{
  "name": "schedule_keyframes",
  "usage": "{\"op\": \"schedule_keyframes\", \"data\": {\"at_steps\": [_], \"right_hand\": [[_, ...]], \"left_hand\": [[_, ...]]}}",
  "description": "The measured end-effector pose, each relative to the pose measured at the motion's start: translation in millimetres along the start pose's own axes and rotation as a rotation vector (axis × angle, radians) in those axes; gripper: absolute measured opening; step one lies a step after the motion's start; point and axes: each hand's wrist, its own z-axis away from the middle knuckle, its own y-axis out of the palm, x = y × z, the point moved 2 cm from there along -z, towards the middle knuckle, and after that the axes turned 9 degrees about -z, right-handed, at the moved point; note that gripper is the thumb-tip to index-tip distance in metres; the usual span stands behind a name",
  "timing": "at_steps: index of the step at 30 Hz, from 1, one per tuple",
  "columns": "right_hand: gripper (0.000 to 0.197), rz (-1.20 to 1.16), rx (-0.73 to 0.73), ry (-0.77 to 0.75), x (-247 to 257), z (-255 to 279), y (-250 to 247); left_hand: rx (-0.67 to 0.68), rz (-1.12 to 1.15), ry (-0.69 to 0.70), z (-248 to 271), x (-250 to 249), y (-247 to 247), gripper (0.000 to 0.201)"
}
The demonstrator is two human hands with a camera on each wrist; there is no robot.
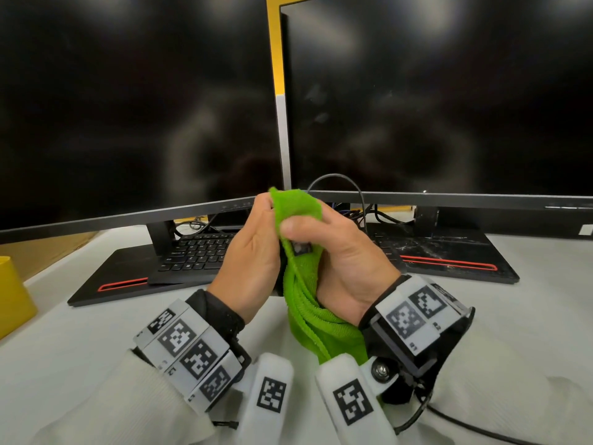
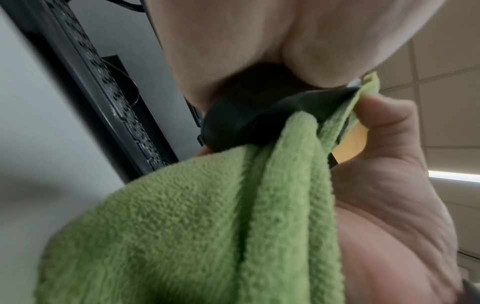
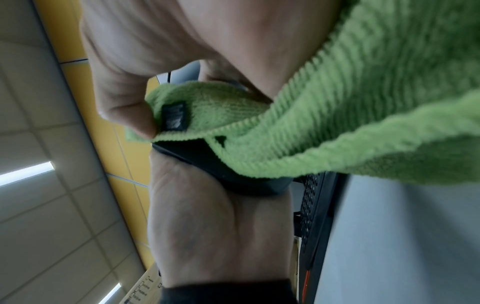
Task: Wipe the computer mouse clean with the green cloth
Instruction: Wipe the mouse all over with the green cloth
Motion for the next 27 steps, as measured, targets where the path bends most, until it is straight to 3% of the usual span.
{"op": "schedule_keyframes", "data": {"at_steps": [2,7,10,13,16,22,24,27], "right_hand": [[0.053,0.045,-0.002,-0.010,0,1,-1],[0.041,0.109,-0.087,0.004,5,-2,-11],[0.038,0.021,-0.105,0.047,8,-4,-10],[0.052,-0.104,-0.116,0.074,10,-3,-11],[0.032,-0.153,-0.075,0.076,14,-2,-9],[0.021,-0.091,0.002,0.020,12,3,-2],[0.023,-0.057,0.010,0.007,14,4,-2],[0.042,-0.040,-0.013,0.021,16,2,-3]], "left_hand": [[-0.003,-0.012,0.008,0,2,-2,0.032],[-0.021,0.073,-0.110,-3,-3,-2,0.047],[-0.023,0.086,-0.121,-5,-10,-2,0.033],[-0.020,0.114,-0.146,-6,-10,-4,0.029],[-0.009,0.137,-0.155,-7,-12,-6,0.028],[-0.001,0.110,-0.148,-4,-14,-1,0.028],[-0.008,0.085,-0.135,-4,-14,-1,0.028],[-0.013,0.105,-0.156,-5,-15,-3,0.023]]}}
